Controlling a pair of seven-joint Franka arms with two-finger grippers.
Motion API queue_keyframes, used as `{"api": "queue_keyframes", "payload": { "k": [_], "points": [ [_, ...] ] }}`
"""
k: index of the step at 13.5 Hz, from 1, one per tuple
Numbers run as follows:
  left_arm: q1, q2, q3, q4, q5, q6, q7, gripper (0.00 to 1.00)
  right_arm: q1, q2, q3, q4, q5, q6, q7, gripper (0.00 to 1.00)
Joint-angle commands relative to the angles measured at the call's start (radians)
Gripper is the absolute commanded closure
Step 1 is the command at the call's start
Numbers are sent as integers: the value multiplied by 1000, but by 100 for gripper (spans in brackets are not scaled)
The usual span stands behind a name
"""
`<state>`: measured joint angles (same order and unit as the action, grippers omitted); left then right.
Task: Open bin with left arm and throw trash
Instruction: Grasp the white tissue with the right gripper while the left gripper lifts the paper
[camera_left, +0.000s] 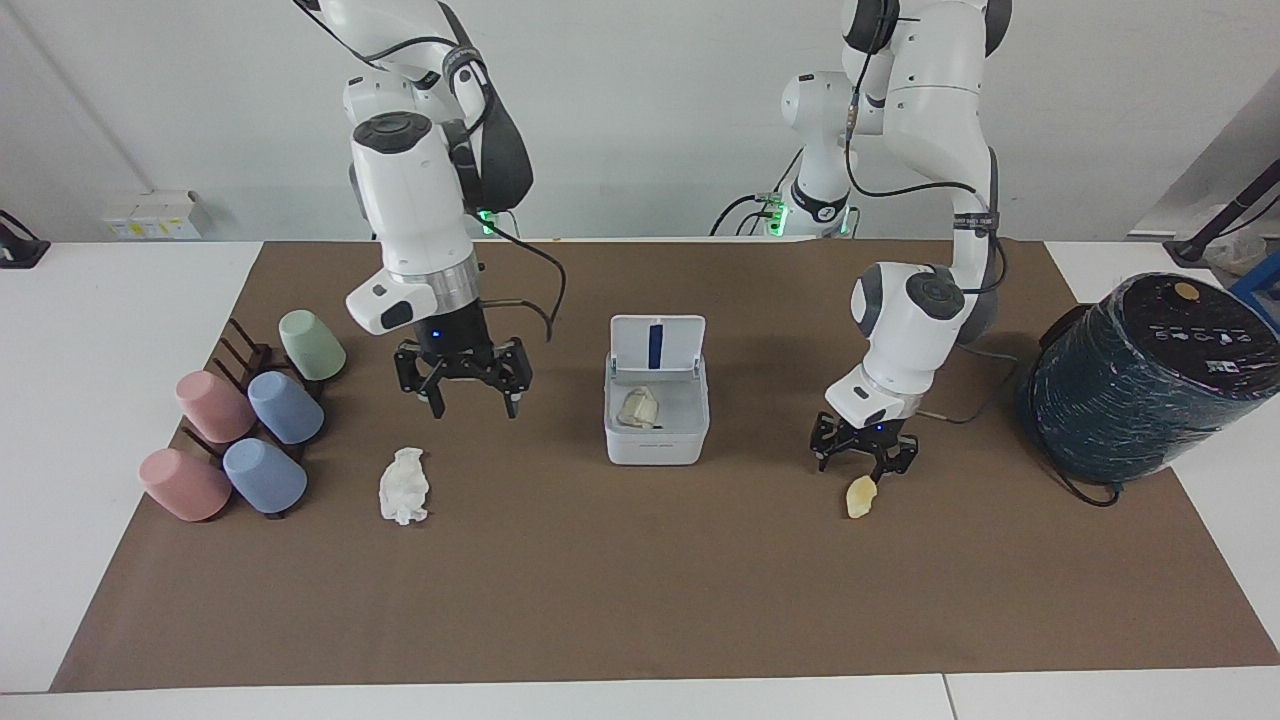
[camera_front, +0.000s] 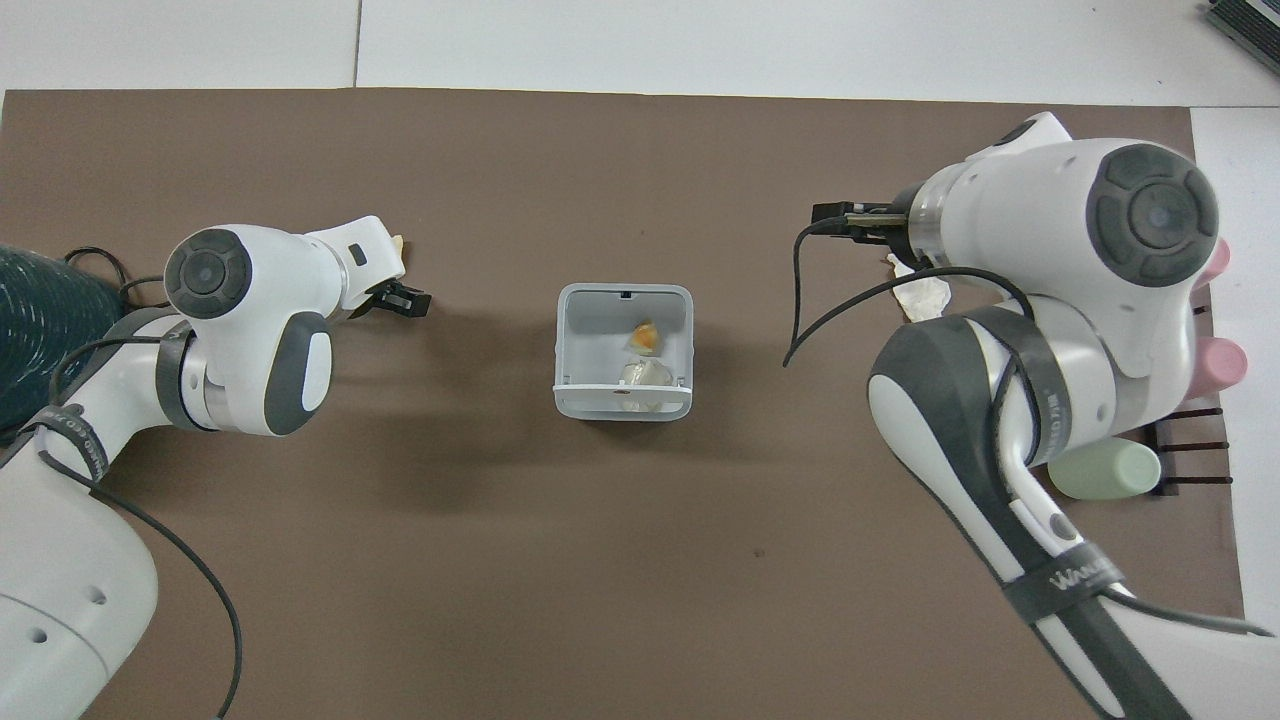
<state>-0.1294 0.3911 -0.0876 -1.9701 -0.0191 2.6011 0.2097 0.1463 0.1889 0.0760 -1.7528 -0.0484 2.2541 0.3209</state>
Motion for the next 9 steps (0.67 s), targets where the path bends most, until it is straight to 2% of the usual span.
{"api": "queue_keyframes", "payload": {
  "k": [1, 3, 6, 7, 9],
  "points": [
    [-3, 2, 8, -12, -10, 30, 20, 50, -71, 20, 14, -8, -19, -21, -121, 0],
    [2, 3, 8, -9, -10, 30, 20, 67, -118, 46, 14, -30, -19, -7, -234, 0],
    [8, 3, 9, -3, -4, 24, 20, 94, -142, 104, 14, -40, -19, 51, -267, 0],
    [8, 3, 11, -1, -1, 20, 20, 100, -149, 124, 13, -48, -19, 77, -269, 0],
    [17, 3, 11, 13, 2, 11, 28, 100, -168, 155, 13, -80, -19, 154, -289, 0]
  ]
}}
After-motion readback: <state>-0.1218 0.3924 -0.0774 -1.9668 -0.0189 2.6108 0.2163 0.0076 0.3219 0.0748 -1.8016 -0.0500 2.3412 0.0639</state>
